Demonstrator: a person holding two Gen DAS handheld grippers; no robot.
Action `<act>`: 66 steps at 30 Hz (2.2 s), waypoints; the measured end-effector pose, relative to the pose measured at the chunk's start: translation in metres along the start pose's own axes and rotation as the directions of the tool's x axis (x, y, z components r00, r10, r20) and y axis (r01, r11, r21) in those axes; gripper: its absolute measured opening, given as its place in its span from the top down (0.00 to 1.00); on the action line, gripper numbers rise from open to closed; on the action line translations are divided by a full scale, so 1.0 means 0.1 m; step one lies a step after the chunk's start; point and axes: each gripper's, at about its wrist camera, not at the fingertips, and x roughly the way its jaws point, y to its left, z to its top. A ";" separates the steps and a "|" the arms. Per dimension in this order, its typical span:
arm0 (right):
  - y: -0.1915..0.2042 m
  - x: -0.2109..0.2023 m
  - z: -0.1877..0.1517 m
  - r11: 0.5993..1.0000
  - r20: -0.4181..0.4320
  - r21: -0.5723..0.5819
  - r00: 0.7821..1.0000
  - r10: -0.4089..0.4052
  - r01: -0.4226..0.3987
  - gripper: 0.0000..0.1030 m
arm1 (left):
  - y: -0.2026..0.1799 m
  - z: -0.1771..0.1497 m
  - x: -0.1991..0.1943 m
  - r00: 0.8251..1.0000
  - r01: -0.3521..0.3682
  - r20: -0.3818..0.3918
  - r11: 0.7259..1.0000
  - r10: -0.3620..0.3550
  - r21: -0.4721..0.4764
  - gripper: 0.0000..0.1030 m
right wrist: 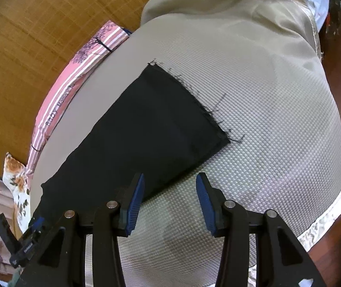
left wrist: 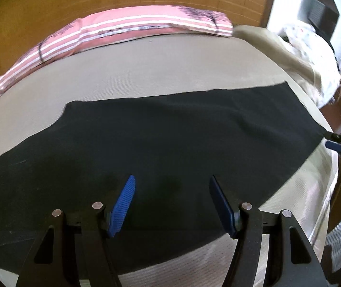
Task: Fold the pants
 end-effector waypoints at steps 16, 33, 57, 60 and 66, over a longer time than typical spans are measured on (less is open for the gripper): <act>-0.44 0.17 0.23 0.979 0.106 0.149 0.987 0.122 -0.138 0.82 | -0.16 -0.12 0.31 0.996 -0.006 -0.087 1.000 0.007 0.006 0.37; 0.47 0.05 0.38 0.959 0.094 0.046 0.957 0.276 -0.281 0.92 | 0.30 -0.12 0.13 0.998 0.042 -0.039 0.984 -0.049 -0.173 0.34; 3.13 1.11 -1.16 0.758 -0.432 -0.417 0.843 0.320 -0.501 0.92 | 1.65 -0.57 -0.53 0.997 0.015 0.072 0.866 0.024 -0.500 0.34; 3.16 1.19 -1.42 0.729 -0.465 -0.488 0.849 0.250 -0.481 0.91 | 1.71 -0.62 -0.53 0.997 0.036 0.073 0.857 0.002 -0.514 0.34; 3.14 1.26 -1.67 0.673 -0.480 -0.595 0.866 0.141 -0.439 0.90 | 1.70 -0.58 -0.51 0.995 0.092 0.079 0.860 -0.060 -0.502 0.34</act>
